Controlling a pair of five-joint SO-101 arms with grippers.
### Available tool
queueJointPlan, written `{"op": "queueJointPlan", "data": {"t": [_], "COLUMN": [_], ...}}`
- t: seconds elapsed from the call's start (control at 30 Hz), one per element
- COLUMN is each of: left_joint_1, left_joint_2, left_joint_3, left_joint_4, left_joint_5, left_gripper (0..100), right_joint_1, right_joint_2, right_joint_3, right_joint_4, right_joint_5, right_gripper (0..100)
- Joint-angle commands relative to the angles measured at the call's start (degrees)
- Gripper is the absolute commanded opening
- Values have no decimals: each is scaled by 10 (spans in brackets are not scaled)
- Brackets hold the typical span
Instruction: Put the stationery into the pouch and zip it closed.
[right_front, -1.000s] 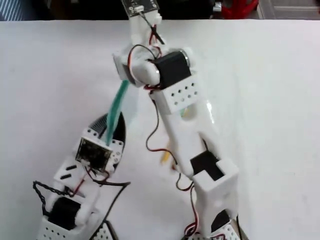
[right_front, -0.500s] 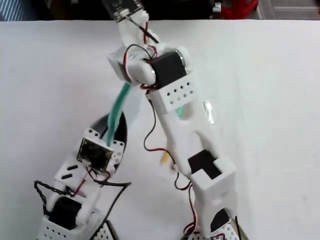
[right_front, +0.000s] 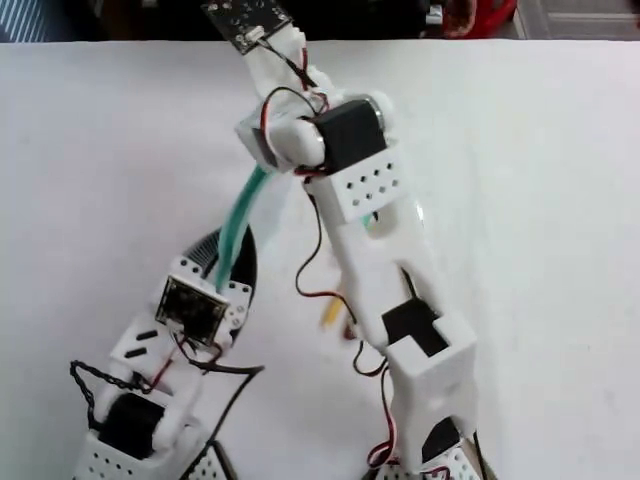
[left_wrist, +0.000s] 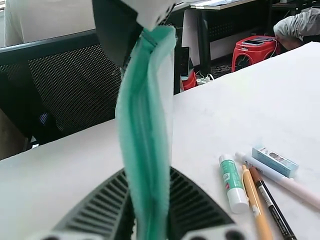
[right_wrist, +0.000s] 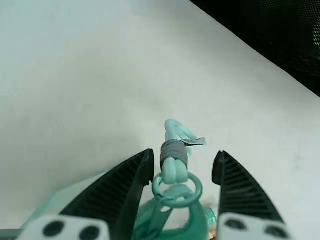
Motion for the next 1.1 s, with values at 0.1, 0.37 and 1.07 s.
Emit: {"op": "queueJointPlan", "data": {"t": [0.1, 0.37, 1.07], "left_joint_1": [-5, -5, -40], "left_joint_2": [0, 0, 0], "left_joint_3": [-1, -1, 35], "left_joint_4": [9, 9, -77], "left_joint_5": [-3, -3, 18], "left_gripper": [24, 24, 24], "right_joint_1": [5, -10, -125], "right_joint_2": [6, -27, -204], "right_joint_3": [-26, -92, 18], "right_joint_4": [14, 5, 26], "right_joint_5": [66, 68, 30], "right_gripper": [8, 19, 19]}}
